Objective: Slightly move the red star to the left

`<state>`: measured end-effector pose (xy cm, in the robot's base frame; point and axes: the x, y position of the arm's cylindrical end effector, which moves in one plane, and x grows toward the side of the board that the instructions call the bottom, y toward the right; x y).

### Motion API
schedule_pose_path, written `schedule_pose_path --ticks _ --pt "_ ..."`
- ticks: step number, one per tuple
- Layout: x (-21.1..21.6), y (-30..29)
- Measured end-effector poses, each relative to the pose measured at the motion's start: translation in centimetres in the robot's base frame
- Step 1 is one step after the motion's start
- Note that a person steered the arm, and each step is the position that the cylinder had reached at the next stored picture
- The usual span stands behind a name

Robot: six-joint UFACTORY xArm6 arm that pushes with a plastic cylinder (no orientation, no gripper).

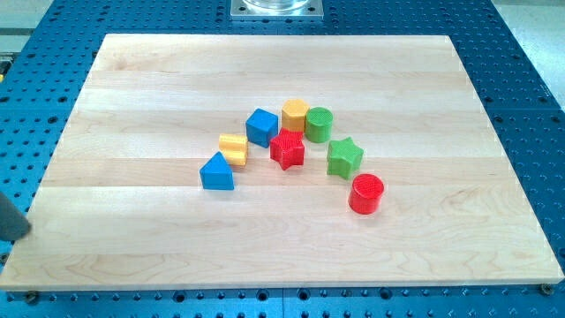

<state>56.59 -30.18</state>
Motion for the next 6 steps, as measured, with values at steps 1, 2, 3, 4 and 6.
schedule_pose_path --ticks 1,2,3,4,6 --pt "0.0 8.7" --pt "-1.1 17.0" --pt "-3.2 24.3" --pt "-6.3 29.3" --pt "-11.2 34.5"
